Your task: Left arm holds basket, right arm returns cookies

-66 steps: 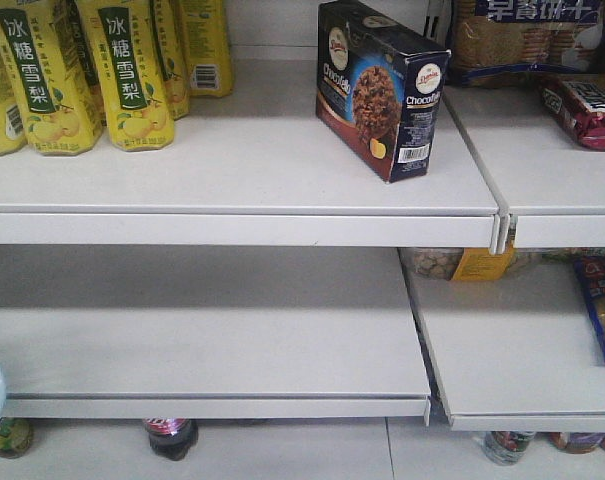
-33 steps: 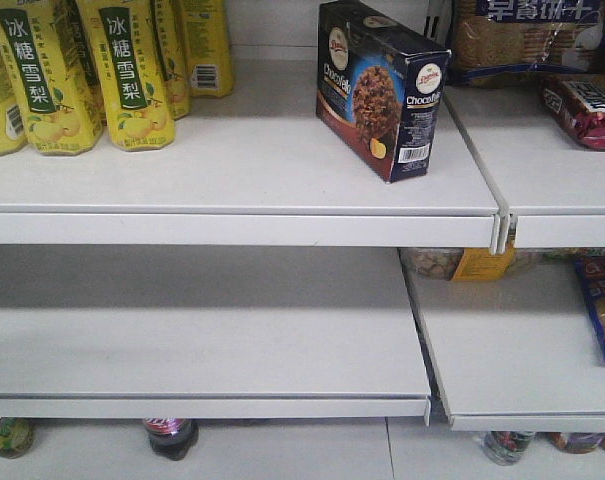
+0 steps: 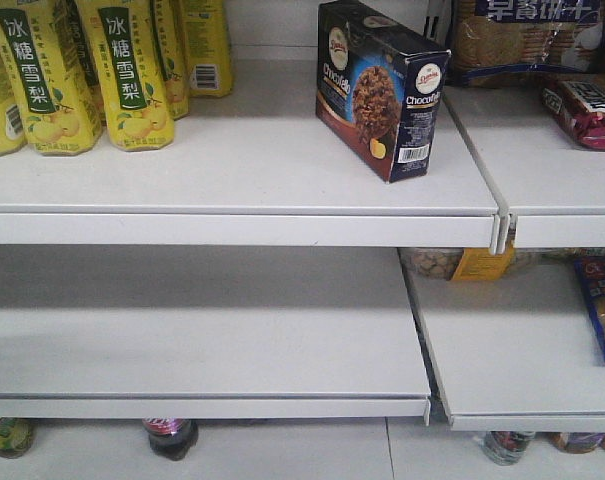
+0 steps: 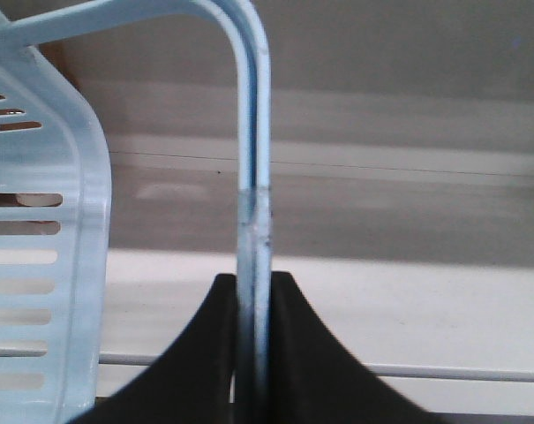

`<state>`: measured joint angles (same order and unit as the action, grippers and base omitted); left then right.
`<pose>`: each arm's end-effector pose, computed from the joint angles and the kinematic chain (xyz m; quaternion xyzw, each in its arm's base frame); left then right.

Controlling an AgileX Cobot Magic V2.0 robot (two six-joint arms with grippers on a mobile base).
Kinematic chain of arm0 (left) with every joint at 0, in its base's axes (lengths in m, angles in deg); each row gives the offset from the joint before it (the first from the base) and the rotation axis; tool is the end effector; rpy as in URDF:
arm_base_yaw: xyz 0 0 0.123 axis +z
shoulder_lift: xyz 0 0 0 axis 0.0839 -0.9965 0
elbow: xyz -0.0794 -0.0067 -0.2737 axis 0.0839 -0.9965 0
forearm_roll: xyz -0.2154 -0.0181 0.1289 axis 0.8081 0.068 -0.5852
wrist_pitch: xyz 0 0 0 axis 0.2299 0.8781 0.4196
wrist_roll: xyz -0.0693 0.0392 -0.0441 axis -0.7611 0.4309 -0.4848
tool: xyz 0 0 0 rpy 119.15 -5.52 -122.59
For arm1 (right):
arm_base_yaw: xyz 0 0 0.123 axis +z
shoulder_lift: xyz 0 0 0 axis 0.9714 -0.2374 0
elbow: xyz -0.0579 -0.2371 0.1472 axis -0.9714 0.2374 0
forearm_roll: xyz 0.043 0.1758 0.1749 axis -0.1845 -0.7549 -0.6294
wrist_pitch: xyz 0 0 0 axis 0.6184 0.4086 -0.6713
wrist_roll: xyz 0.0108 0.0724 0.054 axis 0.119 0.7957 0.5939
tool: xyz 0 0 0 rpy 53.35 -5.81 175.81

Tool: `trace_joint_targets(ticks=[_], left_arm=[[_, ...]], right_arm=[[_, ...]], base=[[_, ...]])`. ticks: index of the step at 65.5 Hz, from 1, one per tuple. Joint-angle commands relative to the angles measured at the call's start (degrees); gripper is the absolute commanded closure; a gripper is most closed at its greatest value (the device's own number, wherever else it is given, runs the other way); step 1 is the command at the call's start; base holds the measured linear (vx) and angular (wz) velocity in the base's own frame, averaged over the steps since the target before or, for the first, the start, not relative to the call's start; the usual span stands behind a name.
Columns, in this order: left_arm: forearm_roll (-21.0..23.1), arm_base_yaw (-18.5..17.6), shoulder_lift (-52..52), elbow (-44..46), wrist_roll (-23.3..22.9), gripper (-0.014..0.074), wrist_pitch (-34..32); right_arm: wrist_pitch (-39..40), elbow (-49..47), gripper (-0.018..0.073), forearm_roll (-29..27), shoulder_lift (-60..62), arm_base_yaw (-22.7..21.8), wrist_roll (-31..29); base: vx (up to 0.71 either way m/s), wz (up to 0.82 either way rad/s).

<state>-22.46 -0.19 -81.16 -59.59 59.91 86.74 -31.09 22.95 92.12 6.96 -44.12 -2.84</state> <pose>0.0557 0.0011 0.1797 -0.0429 0.7688 -0.0084 0.6379 0.0554 0.0009 0.3451 -0.0371 0.7541 0.1230 0.6440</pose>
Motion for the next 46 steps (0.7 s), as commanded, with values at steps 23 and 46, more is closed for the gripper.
trace_joint_targets(ticks=[23, 46], left_arm=[[-3.17, 0.05, 1.06, 1.77, 1.29, 0.0599, -5.54], [-3.17, 0.05, 1.06, 1.77, 1.29, 0.0599, -5.54]], right_arm=[[3.43, -1.55, 0.0570, 1.64, -0.67, -0.16, -0.31], [3.43, -1.55, 0.0570, 1.64, -0.67, -0.16, -0.31]], base=[[0.00, 0.00], [0.00, 0.00]])
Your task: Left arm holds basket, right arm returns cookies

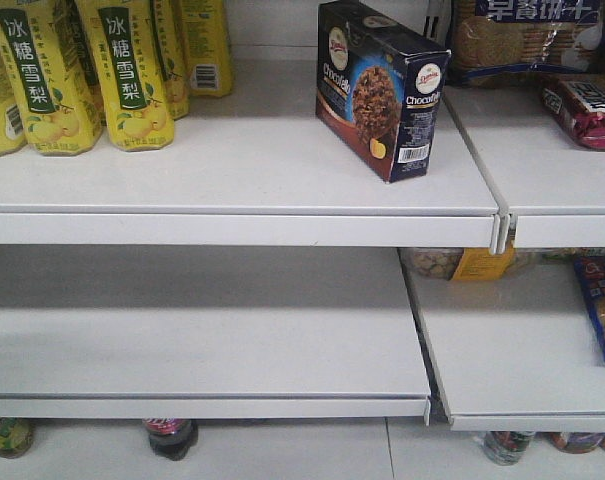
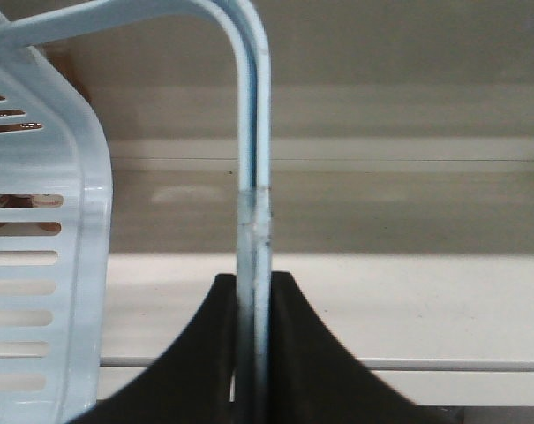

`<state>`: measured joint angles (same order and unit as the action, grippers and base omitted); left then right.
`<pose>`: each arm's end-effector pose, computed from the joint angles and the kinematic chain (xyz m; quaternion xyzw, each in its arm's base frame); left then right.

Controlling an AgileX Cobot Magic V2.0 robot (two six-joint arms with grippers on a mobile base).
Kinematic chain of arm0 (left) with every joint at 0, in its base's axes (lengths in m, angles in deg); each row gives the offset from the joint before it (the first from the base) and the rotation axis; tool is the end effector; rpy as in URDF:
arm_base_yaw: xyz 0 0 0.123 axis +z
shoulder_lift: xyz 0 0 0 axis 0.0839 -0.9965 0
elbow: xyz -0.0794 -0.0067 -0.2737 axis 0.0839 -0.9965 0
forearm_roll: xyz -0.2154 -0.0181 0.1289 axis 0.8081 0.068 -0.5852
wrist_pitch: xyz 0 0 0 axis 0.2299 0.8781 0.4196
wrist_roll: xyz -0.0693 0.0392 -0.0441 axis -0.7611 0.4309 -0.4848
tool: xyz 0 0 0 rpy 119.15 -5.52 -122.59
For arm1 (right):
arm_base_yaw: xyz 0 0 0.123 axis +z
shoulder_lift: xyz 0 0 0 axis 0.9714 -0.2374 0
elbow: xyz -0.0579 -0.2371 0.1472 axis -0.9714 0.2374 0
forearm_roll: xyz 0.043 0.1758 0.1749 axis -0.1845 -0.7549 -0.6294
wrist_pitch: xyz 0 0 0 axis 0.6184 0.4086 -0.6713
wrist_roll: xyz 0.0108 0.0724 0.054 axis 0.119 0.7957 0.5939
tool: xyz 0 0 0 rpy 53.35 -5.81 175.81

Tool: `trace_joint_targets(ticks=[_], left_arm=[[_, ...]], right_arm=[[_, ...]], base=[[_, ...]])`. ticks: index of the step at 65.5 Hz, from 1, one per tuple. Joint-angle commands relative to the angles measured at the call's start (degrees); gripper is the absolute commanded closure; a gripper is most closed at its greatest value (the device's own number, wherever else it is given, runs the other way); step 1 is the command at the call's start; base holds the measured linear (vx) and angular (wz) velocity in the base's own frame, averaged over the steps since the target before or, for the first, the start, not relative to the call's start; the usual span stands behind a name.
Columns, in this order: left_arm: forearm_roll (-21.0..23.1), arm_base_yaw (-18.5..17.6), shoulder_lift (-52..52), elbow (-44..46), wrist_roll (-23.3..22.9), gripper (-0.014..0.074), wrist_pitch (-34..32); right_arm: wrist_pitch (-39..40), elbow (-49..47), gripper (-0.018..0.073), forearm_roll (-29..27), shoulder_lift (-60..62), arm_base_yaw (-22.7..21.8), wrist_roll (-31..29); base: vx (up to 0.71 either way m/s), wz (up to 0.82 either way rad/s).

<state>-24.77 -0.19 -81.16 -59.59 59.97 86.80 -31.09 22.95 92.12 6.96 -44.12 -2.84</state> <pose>0.0556 0.0020 0.1794 -0.0306 0.7702 0.0081 0.6370 0.0554 0.0009 0.3451 -0.0371 0.7541 0.1230 0.6440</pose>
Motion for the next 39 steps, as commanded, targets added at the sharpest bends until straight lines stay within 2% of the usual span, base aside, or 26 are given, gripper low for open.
trace_joint_targets(ticks=[1, 24, 33, 39], left_arm=[[-0.86, 0.05, 1.06, 1.77, 1.24, 0.0599, -5.59], [-0.86, 0.05, 1.06, 1.77, 1.24, 0.0599, -5.59], [-0.86, 0.05, 1.06, 1.77, 1.24, 0.0599, -5.59], [-0.86, 0.05, 1.06, 1.77, 1.24, 0.0599, -5.59]], right_arm=[[3.43, -1.55, 0.0570, 1.64, -0.67, -0.16, -0.31], [3.43, -1.55, 0.0570, 1.71, -0.67, -0.16, -0.31], [3.43, -1.55, 0.0570, 6.58, -0.67, -0.16, -0.30], [3.72, -1.55, 0.0570, 6.46, -0.67, -0.23, -0.82]], base=[[0.00, 0.00], [0.00, 0.00], [0.00, 0.00], [0.00, 0.00]])
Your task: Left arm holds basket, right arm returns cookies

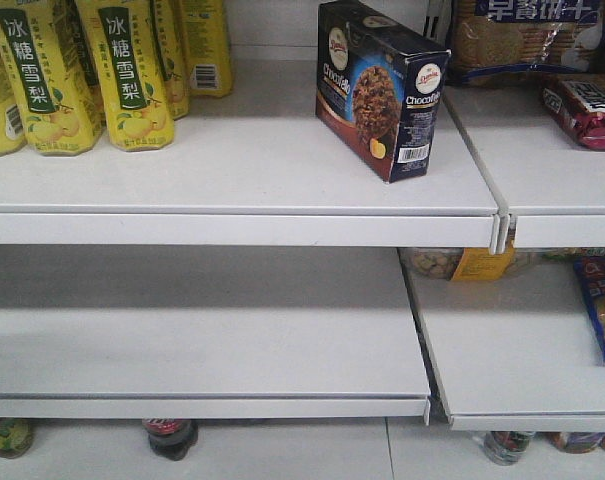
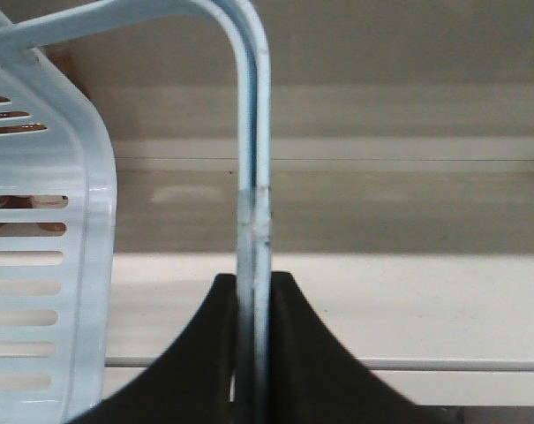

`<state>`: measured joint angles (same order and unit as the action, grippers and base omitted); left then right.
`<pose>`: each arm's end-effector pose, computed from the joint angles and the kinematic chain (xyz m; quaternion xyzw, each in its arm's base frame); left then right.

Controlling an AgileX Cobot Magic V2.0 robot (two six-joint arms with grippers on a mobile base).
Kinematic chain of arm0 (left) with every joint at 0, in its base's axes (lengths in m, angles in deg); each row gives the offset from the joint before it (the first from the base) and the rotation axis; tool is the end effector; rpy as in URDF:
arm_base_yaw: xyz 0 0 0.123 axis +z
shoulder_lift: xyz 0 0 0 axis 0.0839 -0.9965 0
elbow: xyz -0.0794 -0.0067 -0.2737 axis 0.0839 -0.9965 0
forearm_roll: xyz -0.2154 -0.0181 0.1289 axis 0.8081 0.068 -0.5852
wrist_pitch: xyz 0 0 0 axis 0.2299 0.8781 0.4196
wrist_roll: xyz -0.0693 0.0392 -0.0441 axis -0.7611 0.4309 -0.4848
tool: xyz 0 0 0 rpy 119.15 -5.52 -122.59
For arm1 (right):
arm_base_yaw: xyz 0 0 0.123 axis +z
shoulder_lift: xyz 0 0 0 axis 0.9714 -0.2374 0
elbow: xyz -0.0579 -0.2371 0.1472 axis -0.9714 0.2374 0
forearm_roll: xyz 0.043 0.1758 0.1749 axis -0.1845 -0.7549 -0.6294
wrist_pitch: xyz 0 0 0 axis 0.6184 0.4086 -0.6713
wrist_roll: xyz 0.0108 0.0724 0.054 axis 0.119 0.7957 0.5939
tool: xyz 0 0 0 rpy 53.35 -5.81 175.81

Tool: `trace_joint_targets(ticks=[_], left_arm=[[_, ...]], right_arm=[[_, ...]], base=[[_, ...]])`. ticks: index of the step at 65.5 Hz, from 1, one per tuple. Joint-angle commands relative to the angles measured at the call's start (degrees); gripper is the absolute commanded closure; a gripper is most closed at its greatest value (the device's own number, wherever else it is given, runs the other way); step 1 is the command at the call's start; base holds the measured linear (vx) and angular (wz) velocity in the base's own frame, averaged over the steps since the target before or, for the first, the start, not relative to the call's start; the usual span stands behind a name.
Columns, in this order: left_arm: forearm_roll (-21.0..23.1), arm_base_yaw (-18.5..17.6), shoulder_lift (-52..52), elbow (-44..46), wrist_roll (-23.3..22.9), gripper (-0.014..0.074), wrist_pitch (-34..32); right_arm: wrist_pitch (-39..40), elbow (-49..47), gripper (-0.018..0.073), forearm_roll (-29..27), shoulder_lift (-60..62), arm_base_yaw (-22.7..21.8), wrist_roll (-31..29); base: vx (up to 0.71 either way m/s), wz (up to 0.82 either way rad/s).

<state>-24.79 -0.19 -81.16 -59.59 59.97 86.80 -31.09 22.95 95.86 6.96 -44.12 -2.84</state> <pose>0.0556 0.0020 0.1794 -0.0305 0.7702 0.0083 0.6370 0.0563 -0.0019 0.3469 -0.0458 0.7470 0.0950 0.6564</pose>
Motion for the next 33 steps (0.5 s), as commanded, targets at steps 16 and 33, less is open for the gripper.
trace_joint_targets(ticks=[16, 33], left_arm=[[-0.79, 0.05, 1.06, 1.77, 1.24, 0.0599, -5.59], [-0.79, 0.05, 1.06, 1.77, 1.24, 0.0599, -5.59]], right_arm=[[6.12, -1.55, 0.0570, -1.69, -1.16, -7.43, -5.94], [13.05, -1.55, 0.0570, -15.73, -1.14, -23.13, -21.52]], base=[[0.00, 0.00], [0.00, 0.00]])
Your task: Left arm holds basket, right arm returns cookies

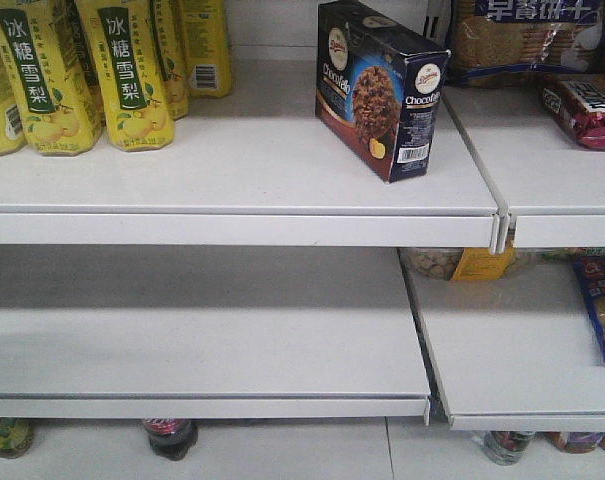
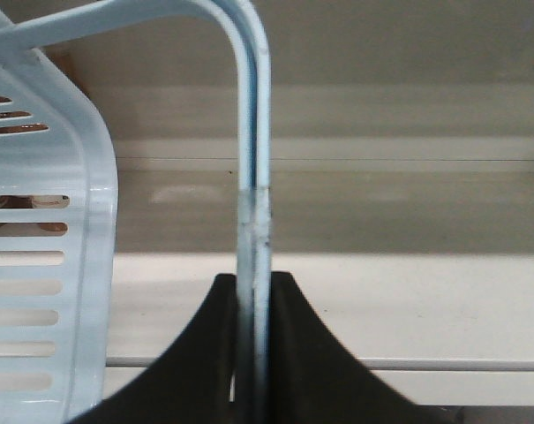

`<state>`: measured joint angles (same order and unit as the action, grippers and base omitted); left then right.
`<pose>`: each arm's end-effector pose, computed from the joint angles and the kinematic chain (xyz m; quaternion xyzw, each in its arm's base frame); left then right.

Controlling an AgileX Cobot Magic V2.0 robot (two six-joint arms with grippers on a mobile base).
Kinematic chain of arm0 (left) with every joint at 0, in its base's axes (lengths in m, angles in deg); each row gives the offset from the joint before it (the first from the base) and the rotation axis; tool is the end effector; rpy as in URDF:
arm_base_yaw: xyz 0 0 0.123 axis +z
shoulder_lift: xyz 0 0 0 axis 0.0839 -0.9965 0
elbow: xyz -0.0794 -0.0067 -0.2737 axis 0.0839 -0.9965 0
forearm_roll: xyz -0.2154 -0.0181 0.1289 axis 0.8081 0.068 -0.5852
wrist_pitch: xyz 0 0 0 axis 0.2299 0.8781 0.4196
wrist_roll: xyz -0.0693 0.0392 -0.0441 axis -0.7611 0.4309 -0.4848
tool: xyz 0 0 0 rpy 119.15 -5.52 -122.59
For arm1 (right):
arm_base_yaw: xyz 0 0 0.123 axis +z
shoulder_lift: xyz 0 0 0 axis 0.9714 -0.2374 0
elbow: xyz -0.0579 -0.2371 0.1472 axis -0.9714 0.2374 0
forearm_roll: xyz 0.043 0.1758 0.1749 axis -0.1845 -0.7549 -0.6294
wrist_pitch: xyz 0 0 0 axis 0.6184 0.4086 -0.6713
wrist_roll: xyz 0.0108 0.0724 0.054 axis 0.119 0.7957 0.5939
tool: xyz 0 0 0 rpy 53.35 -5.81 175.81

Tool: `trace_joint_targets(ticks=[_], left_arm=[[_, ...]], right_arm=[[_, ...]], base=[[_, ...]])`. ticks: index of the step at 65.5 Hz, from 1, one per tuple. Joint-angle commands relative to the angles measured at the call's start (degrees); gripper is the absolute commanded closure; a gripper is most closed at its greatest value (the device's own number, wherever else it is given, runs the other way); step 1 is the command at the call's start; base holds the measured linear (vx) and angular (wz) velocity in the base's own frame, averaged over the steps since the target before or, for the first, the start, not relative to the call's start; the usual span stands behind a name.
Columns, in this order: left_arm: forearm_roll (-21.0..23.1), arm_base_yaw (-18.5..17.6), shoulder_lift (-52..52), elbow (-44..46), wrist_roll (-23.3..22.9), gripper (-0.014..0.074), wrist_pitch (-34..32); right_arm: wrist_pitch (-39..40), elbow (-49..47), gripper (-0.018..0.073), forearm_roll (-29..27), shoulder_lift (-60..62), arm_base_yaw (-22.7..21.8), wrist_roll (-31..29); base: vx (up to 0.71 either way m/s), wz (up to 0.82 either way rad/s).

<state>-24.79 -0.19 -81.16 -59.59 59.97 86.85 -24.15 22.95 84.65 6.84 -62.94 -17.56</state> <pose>0.0556 0.0020 0.1794 -0.0305 0.7705 0.0082 0.6367 0.0543 -0.0063 0.3519 -0.0081 0.7298 0.0105 0.6836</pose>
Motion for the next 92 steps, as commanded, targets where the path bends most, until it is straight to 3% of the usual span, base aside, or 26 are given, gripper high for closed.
trace_joint_targets(ticks=[1, 20, 30, 51, 69, 81, 92], left_arm=[[-0.79, 0.05, 1.06, 1.77, 1.24, 0.0599, -5.64], [-0.79, 0.05, 1.06, 1.77, 1.24, 0.0599, -5.64], [-0.79, 0.05, 1.06, 1.77, 1.24, 0.0599, -5.64], [-0.79, 0.05, 1.06, 1.77, 1.24, 0.0599, -5.64], [-0.79, 0.05, 1.06, 1.77, 1.24, 0.0599, -5.64], [-0.80, 0.05, 1.05, 1.77, 1.29, 0.0599, -5.64], [-0.80, 0.05, 1.05, 1.77, 1.29, 0.0599, -5.64]], right_arm=[[6.24, -1.55, 0.0570, -5.42, -1.03, -4.97, -7.81], [7.42, -0.43, 0.0570, -23.95, -1.03, -17.60, -28.03], [15.21, 6.97, 0.0570, -30.37, -1.03, -21.47, -30.18], [26.99, 24.37, 0.0570, -30.70, 4.20, -21.27, -28.74], [26.90, 32.39, 0.0570, -29.71, 17.46, -21.27, -28.32], [27.77, 37.13, 0.0570, -29.67, 17.87, -21.21, -26.02], [26.59, 37.07, 0.0570, -24.51, 17.87, -21.21, -26.35]], base=[[0.00, 0.00], [0.00, 0.00], [0.00, 0.00], [0.00, 0.00], [0.00, 0.00], [0.00, 0.00], [0.00, 0.00]])
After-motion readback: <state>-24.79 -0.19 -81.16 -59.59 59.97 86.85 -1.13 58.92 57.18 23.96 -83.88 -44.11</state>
